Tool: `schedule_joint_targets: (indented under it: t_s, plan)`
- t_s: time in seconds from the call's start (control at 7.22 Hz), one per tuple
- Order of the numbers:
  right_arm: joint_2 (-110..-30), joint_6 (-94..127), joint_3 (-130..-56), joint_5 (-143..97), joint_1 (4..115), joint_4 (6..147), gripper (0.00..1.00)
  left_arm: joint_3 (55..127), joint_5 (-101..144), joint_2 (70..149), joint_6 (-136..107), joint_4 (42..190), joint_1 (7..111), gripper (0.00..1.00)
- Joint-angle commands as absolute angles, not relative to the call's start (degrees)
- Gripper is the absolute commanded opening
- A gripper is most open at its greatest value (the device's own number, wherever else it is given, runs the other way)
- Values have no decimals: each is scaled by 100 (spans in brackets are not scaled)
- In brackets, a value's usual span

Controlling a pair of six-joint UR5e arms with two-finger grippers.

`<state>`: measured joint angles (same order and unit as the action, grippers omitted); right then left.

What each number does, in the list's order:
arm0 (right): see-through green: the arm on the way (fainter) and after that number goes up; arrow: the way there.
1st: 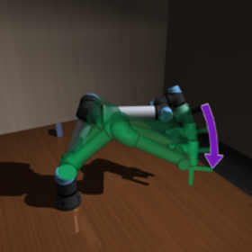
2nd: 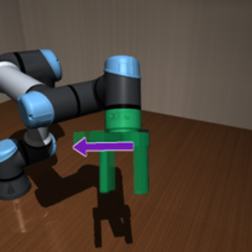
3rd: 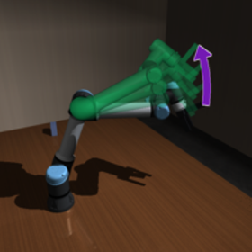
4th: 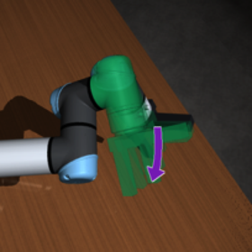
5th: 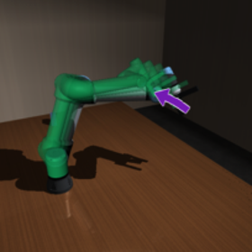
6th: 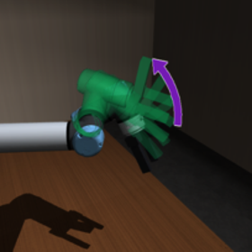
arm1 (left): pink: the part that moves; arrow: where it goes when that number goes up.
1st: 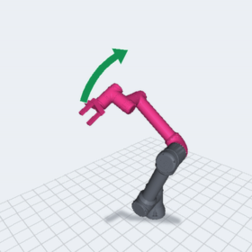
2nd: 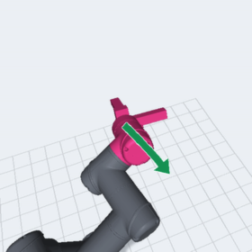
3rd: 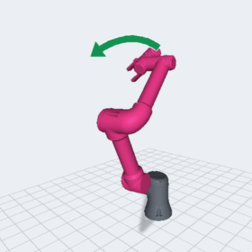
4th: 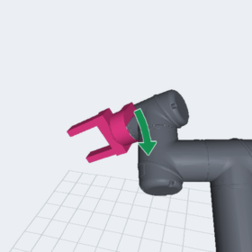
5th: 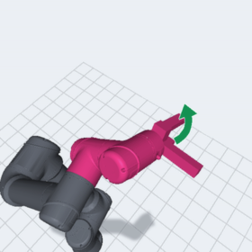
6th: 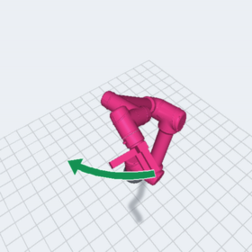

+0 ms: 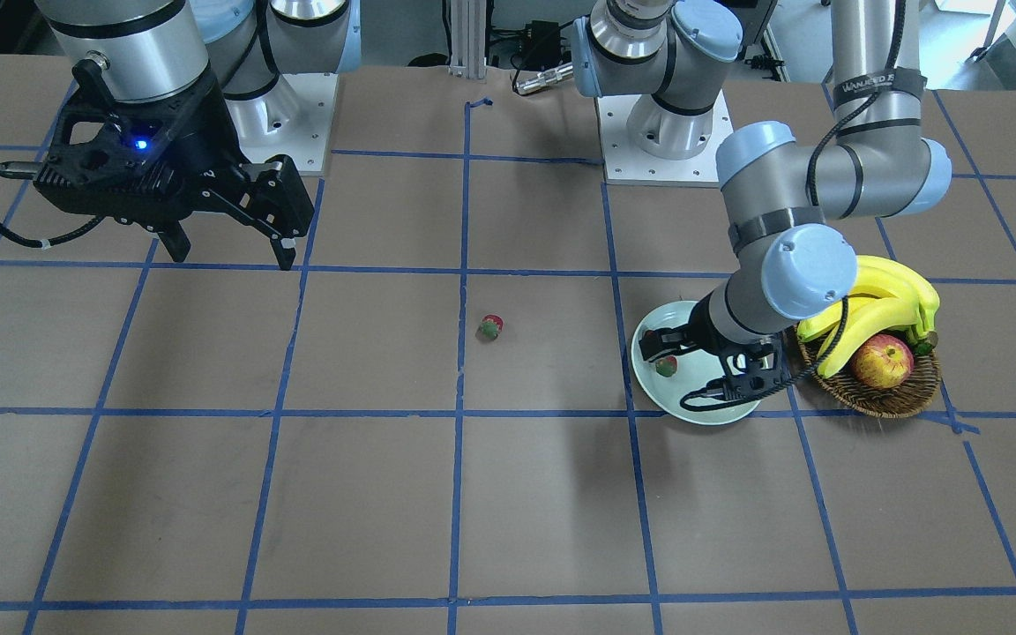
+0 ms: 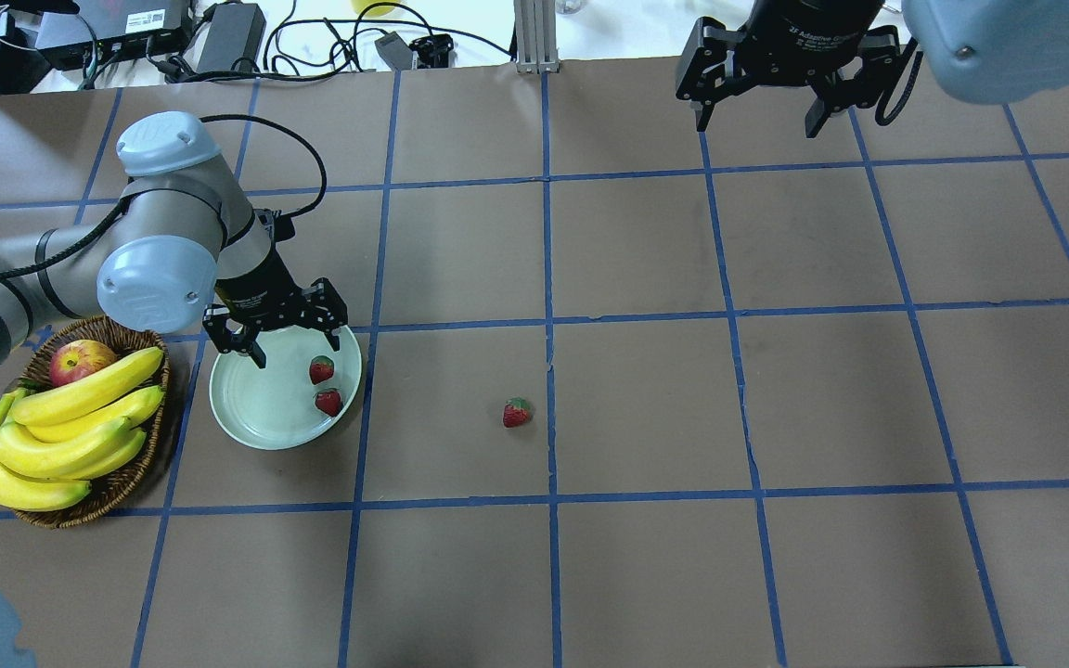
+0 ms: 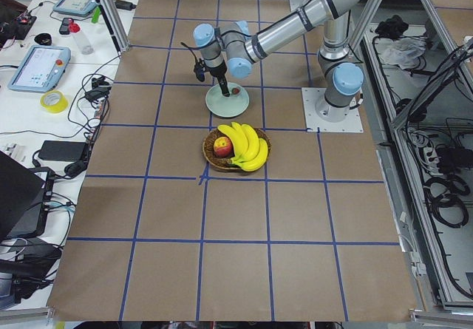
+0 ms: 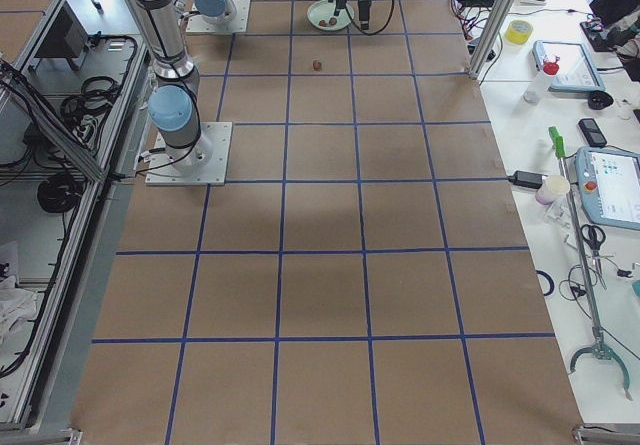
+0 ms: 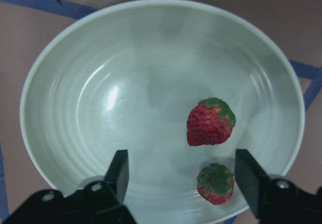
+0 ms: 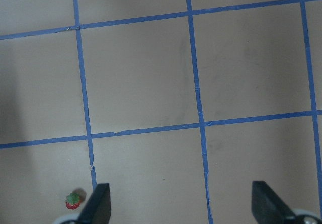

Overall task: Collect all strawberries into plate
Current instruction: 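Reach the left gripper to the last strawberry and grasp it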

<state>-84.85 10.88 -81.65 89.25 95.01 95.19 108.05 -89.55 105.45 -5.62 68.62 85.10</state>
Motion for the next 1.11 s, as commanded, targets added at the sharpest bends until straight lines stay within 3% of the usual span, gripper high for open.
schedule_joint_targets:
  t_s: [0.0, 0.55, 0.97]
  plan:
    - [-8490, 1081, -8165, 8930, 9501, 9519, 100, 10391, -8930, 10389, -867, 6716, 9776, 100]
    - [-8490, 1081, -8165, 8956, 9501, 9510, 100, 10713, -8921, 10617, -1075, 6506, 11151, 100]
    - [-8490, 1134, -8174, 8930, 9510, 9510, 100, 11160, -8921, 10784, -240, 5663, 11347, 100]
